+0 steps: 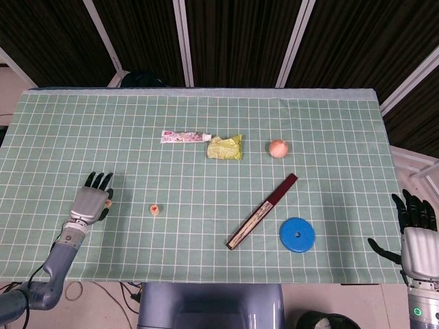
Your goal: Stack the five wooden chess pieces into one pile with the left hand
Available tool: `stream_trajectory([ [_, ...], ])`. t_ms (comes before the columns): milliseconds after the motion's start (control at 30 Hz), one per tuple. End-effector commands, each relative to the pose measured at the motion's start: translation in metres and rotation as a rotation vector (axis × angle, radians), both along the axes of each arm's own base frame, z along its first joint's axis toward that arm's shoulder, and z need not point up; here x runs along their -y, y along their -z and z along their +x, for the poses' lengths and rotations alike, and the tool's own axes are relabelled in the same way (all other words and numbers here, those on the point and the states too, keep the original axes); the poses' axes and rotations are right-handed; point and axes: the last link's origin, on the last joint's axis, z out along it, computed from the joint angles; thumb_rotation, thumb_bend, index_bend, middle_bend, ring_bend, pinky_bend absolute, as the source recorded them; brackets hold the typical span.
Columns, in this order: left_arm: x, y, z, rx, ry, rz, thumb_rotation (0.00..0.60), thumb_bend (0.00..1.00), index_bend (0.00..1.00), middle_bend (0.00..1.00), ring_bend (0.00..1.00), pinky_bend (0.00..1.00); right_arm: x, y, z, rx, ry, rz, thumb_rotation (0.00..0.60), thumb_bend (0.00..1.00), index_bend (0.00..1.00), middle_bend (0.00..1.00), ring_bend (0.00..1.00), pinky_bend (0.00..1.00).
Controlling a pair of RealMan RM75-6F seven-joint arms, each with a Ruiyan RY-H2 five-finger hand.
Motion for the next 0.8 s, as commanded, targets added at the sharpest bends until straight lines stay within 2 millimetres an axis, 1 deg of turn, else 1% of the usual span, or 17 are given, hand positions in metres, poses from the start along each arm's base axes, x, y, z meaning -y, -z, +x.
stream_trajectory([
  [33,0.0001,0.0007,-0.0009,-0.005,-0.001,-0.001,0.6,0.31,0.46,0.0,0.0,0.0,0.0,-0.0001,0.0,0.0,0.0,-0.001,0.6,0.23,0.08,0.01,0.0,0.0],
  [800,-0.0003,0.0014,-0.0011,-0.024,0.002,0.003,0.6,0.32,0.48,0.01,0.0,0.0,0.0002,-0.0001,-0.0002,0.003,0.004,-0.002,0.6,0.23,0.08,0.01,0.0,0.0],
])
